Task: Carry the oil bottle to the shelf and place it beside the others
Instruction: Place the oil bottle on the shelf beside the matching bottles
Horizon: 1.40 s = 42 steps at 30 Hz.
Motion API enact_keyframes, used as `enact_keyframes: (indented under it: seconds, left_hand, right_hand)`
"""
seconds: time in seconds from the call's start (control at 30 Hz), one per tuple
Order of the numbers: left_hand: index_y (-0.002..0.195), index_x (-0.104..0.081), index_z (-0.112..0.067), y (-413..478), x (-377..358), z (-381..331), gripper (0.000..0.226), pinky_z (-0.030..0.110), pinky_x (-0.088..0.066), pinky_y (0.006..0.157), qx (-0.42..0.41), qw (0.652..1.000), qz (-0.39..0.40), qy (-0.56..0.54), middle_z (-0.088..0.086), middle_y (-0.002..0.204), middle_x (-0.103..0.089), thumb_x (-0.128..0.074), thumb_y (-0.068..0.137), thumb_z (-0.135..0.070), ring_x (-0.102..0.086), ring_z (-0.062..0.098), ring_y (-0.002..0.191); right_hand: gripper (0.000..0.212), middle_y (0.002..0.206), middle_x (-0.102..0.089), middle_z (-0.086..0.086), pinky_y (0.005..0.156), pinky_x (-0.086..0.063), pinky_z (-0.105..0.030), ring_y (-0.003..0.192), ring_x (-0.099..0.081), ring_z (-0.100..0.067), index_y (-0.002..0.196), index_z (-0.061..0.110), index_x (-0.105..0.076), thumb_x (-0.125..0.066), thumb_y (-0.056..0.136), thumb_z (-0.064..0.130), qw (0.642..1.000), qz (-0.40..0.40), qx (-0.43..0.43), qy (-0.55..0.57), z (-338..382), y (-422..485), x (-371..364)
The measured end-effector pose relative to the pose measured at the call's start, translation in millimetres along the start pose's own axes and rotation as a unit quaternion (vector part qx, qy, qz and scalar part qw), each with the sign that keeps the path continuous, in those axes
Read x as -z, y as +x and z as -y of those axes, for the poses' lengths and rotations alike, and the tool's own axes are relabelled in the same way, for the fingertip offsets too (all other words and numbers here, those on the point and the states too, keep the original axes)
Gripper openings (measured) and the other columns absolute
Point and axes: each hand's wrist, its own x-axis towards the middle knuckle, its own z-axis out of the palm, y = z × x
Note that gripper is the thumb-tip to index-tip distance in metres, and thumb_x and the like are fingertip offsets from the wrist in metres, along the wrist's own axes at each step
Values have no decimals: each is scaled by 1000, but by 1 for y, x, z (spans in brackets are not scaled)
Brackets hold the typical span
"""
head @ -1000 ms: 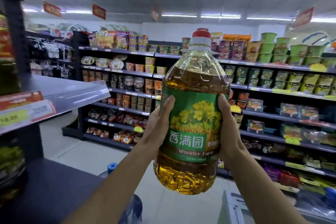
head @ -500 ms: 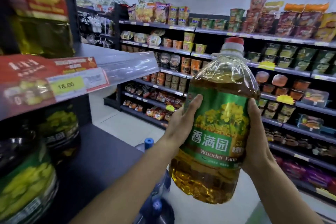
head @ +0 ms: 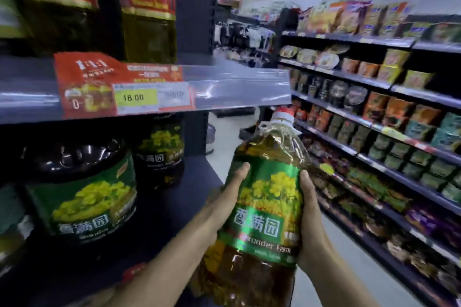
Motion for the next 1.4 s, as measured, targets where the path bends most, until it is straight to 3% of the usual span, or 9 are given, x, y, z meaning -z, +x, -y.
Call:
enact_keyframes:
  seconds: [0.13, 0.2, 0.33, 0.5, 0.67, 0.83, 1.03, 1.2, 1.4]
  left_hand:
    - [151, -46, -10, 1, 30, 2, 170, 34, -36, 114, -36, 992, -114, -49, 16, 160, -41, -7, 20, -112, -42, 30, 144]
    - [126, -70, -42, -19, 38, 2, 126, 44, -54, 101, 1, 982, -181, -62, 4, 134, -70, -46, 21, -109, -69, 26, 117]
    - [74, -70, -64, -38, 62, 4, 63, 43, -60, 88, 9, 967, -233, -103, -9, 109, -77, -55, 28, -105, -76, 18, 97]
    - [109, -73, -42, -34, 93, 8, 107, 49, -60, 92, -28, 949, -281, -141, -1, 107, -82, -57, 24, -103, -78, 23, 96]
    - [104, -72, -38, -17, 100, 12, 107, 38, -61, 76, -51, 938, -307, -154, -12, 85, -84, -55, 22, -104, -80, 11, 76]
    - [142, -55, -32, 2, 94, 11, 135, 45, -57, 96, -82, 934, -310, -157, -3, 124, -74, -54, 27, -104, -72, 18, 108]
    - [143, -53, -26, 31, 97, 23, 111, 40, -53, 95, -124, 913, -356, -154, -3, 125, -70, -56, 49, -85, -67, 18, 115]
    - [146, -50, -18, 42, 100, 37, 101, 50, -48, 109, -170, 911, -353, -129, 4, 138, -65, -62, 63, -74, -62, 21, 126]
    - [139, -52, -30, 57, 103, 38, 85, 47, -46, 110, -221, 900, -361, -107, 4, 137, -62, -59, 62, -67, -58, 24, 128]
  right_hand:
    - [100, 117, -79, -24, 102, -54, -66, 106, -76, -46, 128, 15, -73, -74, 51, 80, 992, 111, -53, -22, -5, 19, -27]
    - [95, 117, -80, -23, 102, -53, -66, 105, -76, -46, 127, 17, -74, -73, 55, 79, 985, 155, -72, -30, -9, 25, -45]
    - [91, 116, -80, -23, 103, -53, -66, 106, -76, -46, 126, 17, -74, -73, 57, 77, 973, 215, -70, -53, -16, 36, -82]
    - [97, 118, -79, -23, 106, -51, -64, 110, -74, -47, 126, 15, -74, -74, 53, 78, 956, 271, -61, -97, -18, 50, -119]
    - [98, 120, -79, -20, 106, -52, -63, 110, -75, -44, 129, 18, -73, -75, 53, 79, 954, 278, -25, -113, -18, 75, -129]
    - [84, 120, -80, -19, 98, -59, -55, 108, -77, -39, 132, 15, -70, -68, 71, 73, 956, 272, 6, -108, -18, 105, -125]
    - [71, 117, -81, -17, 73, -66, -37, 99, -81, -30, 129, 9, -67, -66, 81, 60, 949, 304, 31, -77, -31, 134, -126]
    - [119, 119, -78, -20, 82, -64, -41, 106, -77, -34, 143, -8, -51, -88, 58, 67, 934, 353, 38, -31, -45, 145, -126]
    - [118, 111, -83, -11, 83, -63, -39, 102, -78, -29, 135, -5, -57, -89, 51, 71, 932, 355, 60, -44, -56, 163, -118]
